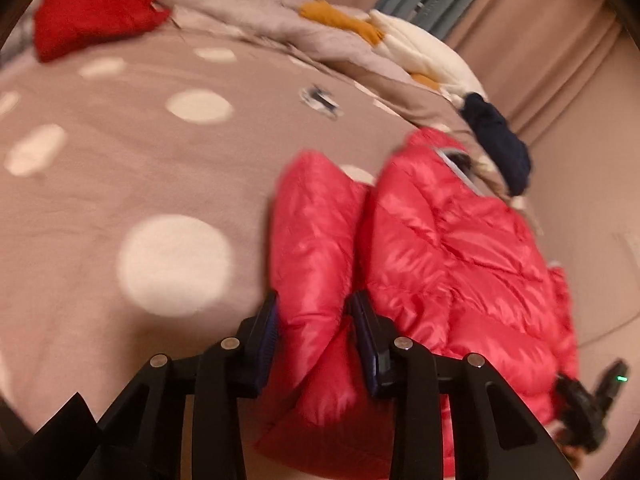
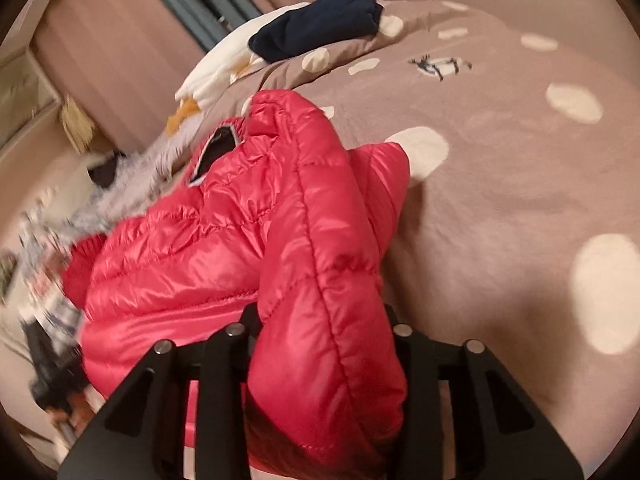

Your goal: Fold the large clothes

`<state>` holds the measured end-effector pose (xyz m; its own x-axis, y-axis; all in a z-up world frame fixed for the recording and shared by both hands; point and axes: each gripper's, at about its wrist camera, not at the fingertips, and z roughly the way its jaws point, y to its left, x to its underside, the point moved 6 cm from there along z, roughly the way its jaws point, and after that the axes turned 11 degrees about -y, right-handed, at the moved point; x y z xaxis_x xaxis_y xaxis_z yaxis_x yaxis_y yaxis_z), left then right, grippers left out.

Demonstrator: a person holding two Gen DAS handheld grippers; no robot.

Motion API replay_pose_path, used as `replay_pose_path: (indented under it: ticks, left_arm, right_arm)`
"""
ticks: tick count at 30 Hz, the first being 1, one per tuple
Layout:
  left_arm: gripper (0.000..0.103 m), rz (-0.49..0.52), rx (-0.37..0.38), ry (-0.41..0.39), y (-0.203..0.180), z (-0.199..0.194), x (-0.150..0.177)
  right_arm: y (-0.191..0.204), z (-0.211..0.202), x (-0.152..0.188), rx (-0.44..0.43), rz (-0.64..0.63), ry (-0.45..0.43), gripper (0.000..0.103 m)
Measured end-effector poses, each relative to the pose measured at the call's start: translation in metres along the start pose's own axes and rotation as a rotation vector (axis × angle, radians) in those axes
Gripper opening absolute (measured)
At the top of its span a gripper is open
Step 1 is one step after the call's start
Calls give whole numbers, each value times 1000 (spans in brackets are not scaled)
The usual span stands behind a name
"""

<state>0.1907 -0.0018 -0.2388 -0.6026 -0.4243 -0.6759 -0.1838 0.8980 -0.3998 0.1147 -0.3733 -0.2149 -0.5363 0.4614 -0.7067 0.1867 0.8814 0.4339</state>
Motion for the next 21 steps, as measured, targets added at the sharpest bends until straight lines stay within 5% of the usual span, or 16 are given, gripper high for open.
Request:
replay_pose_path:
  ticks: [4, 5, 9, 14, 17, 21]
  left_arm:
    - [38, 33, -284, -171, 30, -17, -22]
    - [42, 15, -294, -195, 35, -23, -25]
    - [59, -94, -192, -237, 46, -28, -39]
    - [69, -128, -78, -229, 29, -19, -49]
    - [80, -98, -14, -256, 7, -18, -53]
    - [80, -86, 31, -293, -9, -4, -68]
  right_arm:
    - [-7, -11, -16, 176, -88, -40, 65]
    - [-7, -16, -25, 204, -102, -71, 70]
    - [3, -32, -62, 165, -94, -179, 88]
    - [42, -13, -103, 97, -109, -216, 94]
    - [73, 14, -118, 38, -136, -197, 101]
    - [109, 75, -129, -28, -136, -88, 101]
